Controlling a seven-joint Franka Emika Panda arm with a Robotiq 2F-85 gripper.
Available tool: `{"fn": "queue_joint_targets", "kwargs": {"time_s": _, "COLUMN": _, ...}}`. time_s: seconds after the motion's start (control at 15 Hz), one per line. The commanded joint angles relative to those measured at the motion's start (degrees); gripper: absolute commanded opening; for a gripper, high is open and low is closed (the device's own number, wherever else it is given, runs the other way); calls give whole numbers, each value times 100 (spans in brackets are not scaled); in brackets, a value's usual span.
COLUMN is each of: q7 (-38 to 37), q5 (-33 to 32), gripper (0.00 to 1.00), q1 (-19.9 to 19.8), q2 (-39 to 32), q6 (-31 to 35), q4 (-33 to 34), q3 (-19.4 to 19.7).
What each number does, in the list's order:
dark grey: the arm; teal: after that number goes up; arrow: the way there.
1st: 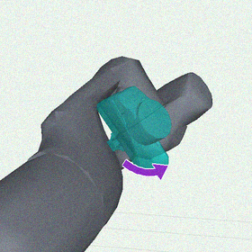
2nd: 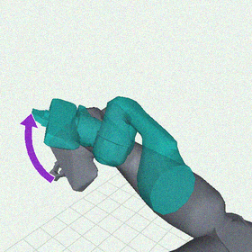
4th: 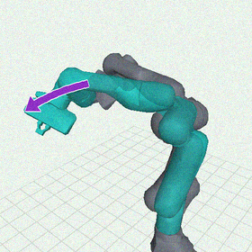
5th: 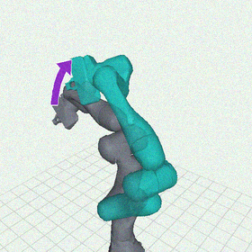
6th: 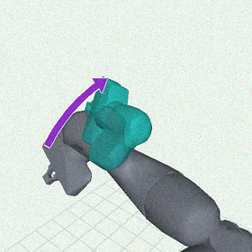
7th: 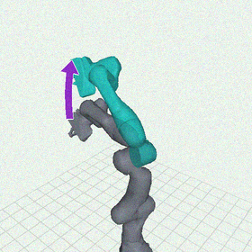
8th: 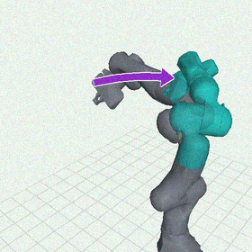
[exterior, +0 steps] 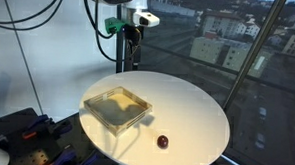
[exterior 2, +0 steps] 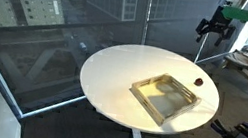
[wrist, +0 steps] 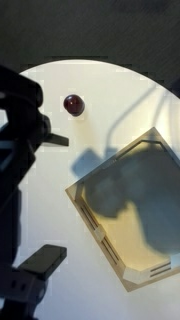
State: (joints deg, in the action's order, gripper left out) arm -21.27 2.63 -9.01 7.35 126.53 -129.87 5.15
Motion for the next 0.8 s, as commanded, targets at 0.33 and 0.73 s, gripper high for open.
{"fn": "queue_joint_targets", "kwargs": {"time_s": 0.33, "q7": -353, "q5": -201, "gripper": 100, "q1": -148, "q2": -741, "q6": -49, "q4": 726, "q3": 314}}
{"fn": "queue_joint_targets", "kwargs": {"time_s": 0.73, "q7": -376, "q5": -137, "gripper": 100, "q1": -138, "q2": -1099, "q6": -82, "q4": 1039, "q3": 471}}
